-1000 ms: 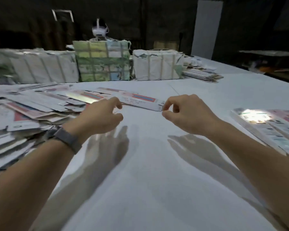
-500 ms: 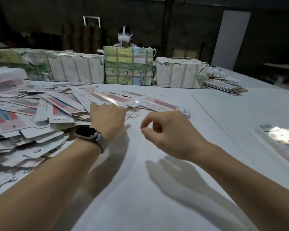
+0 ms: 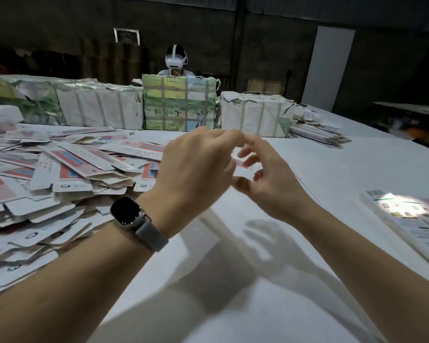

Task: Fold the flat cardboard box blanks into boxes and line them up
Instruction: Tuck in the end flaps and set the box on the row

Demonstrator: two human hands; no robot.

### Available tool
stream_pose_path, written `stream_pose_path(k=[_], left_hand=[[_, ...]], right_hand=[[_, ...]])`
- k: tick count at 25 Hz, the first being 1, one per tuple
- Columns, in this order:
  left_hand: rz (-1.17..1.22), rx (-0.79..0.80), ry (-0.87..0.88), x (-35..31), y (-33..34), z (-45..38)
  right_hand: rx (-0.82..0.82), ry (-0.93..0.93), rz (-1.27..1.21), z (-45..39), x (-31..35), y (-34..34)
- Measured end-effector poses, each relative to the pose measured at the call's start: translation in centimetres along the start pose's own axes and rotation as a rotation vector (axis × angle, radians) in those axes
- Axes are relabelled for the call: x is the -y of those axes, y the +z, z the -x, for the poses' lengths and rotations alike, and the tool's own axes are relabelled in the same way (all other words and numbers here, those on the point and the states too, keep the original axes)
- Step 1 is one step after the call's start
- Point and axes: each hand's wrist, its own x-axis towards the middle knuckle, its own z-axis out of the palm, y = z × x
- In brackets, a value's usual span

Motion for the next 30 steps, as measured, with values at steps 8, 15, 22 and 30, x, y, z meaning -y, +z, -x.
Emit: stream_pose_path(k=[8,15,22,30], left_hand=[[1.083,-0.144,-0.135,-2.7,-2.4,-2.4],[1.456,0.308,-0.506,-1.2,-0.7,-0.7],[1.604,0.341,-0.755,-1.9,0.1,0.1],[1.652,0.41,-0.634,-1.6,0.6,0.8]], right_hand=[[0.005,-0.121,-0.507,0.0,1.8,-1.2],[-0.065,-0.002,-0.846,0.4,3.9,-0.5],[-0.354,-0.031,-0.151,0.3,3.1,-0.6],[-0.325,-0.139,0.07,-0.1,2.5,-1.8]])
